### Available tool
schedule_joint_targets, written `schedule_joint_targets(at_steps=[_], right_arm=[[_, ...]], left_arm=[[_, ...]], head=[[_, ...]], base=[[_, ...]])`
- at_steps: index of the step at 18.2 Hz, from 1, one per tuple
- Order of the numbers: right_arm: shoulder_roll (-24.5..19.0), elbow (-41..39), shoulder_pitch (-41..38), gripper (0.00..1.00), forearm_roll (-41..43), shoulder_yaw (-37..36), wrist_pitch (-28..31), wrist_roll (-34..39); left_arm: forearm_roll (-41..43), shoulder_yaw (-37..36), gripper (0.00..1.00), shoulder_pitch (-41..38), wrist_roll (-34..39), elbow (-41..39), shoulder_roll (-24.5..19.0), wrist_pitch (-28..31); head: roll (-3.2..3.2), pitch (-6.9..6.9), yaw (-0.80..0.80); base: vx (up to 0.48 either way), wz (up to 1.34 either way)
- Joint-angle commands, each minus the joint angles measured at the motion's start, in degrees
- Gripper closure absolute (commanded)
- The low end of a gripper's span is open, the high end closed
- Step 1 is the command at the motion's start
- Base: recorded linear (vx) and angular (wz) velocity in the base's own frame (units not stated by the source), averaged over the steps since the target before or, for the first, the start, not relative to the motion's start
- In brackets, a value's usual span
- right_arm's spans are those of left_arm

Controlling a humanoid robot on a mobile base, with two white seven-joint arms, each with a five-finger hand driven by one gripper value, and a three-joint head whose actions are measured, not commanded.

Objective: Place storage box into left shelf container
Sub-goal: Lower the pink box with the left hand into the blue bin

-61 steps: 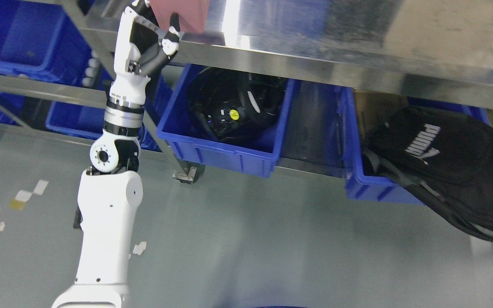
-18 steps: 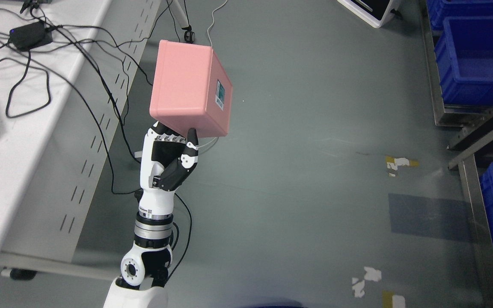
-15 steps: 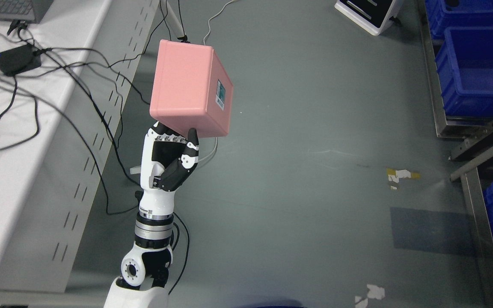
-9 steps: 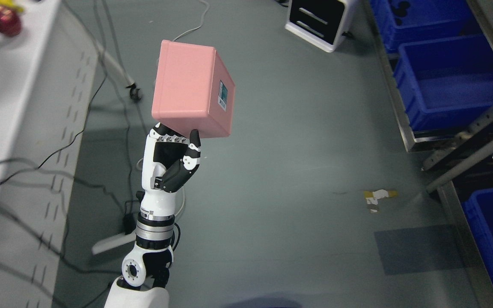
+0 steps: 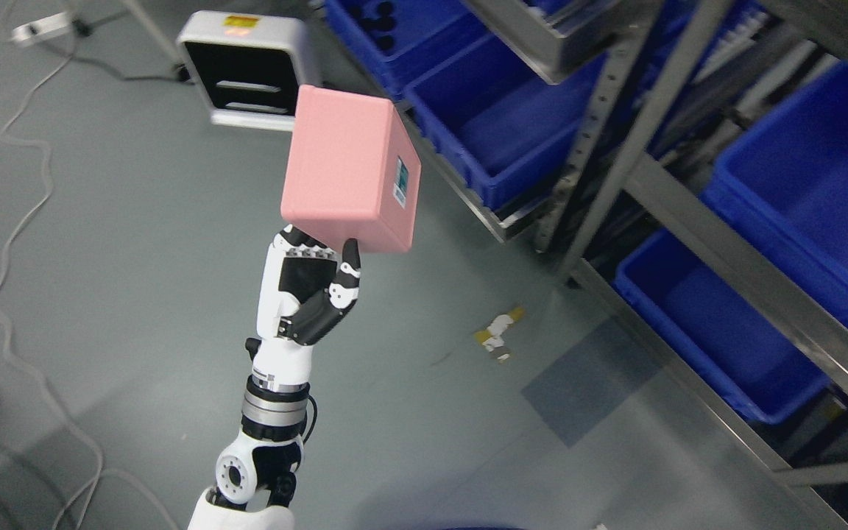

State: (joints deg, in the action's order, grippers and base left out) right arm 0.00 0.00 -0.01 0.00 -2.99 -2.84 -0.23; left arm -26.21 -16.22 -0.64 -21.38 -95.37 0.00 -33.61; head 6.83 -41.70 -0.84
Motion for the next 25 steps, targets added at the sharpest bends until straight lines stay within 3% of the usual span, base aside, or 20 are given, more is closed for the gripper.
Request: schedule_joint_targets(at_steps=[1,10,13,18,22,25], right_arm=[[1.0,-1.0,0.27,0.0,1.23,0.0,0.03,0.05],[1.0,-1.0,0.27,0.0,1.23,0.0,0.03,0.05],[1.0,-1.0,0.18,0.0,1.23,0.0,-0.06,0.05],[1.0,-1.0,0.18,0.0,1.23,0.0,-0.06,0.14],[1.0,-1.0,0.18,0.0,1.23,0.0,0.03,0.05],[1.0,-1.0,0.18,0.0,1.23,0.0,0.03,0.05]], left_arm=[[3.09,-4.7,0.98,-4.8,-2.69,1.5,-1.0,0.47],[9.24,3.64,0.98,-2.09,-2.61,9.67,-1.0,1.0],[13.72,6.63,0.98,0.37,-2.87,10.2,-1.0,4.85],[26.1,8.22,0.98,6.52,-9.19,13.8,-2.46,12.93],[31.82,9.54,0.98,14.59,-10.17,15.56,-2.72,20.24],[38.41,9.63,0.98,21.46,-12.44,20.47,-2.81,21.57]], head=[[0.0,0.0,0.0],[0.0,0.0,0.0],[0.0,0.0,0.0],[0.0,0.01,0.0],[0.0,0.02,0.0],[0.0,0.03,0.0]], base=[[0.349,-1.26],[0.252,-1.09],[0.191,-0.73],[0.155,-0.48],[0.116,-0.31],[0.074,-0.2]])
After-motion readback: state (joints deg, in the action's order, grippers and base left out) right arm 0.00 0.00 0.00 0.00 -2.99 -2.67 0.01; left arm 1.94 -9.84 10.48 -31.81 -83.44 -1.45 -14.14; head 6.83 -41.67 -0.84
